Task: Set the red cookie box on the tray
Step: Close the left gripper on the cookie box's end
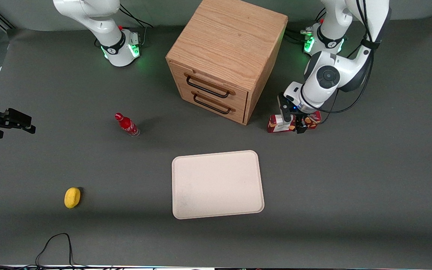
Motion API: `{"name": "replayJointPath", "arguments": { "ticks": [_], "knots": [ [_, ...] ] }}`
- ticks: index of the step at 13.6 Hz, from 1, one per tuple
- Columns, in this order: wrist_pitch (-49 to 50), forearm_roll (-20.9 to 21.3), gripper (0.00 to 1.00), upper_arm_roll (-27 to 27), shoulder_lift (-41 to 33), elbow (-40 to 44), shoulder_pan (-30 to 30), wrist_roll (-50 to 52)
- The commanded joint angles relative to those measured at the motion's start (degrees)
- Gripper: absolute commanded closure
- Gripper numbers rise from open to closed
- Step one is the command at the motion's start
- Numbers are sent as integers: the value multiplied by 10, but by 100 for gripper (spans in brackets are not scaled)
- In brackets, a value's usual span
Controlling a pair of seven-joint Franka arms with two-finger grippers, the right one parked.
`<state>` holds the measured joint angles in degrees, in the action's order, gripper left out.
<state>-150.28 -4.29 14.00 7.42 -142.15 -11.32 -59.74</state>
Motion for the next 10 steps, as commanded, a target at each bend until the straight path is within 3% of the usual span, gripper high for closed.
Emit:
{"name": "replayJointPath", "arguments": {
  "ticks": [1,7,10],
  "knots": [
    [-7,-2,100,-5,-4,-7,4,-1],
    [4,-3,100,-5,-11,-7,14,7],
    [114,-10,100,-7,-70,27,16,46]
  ]
}}
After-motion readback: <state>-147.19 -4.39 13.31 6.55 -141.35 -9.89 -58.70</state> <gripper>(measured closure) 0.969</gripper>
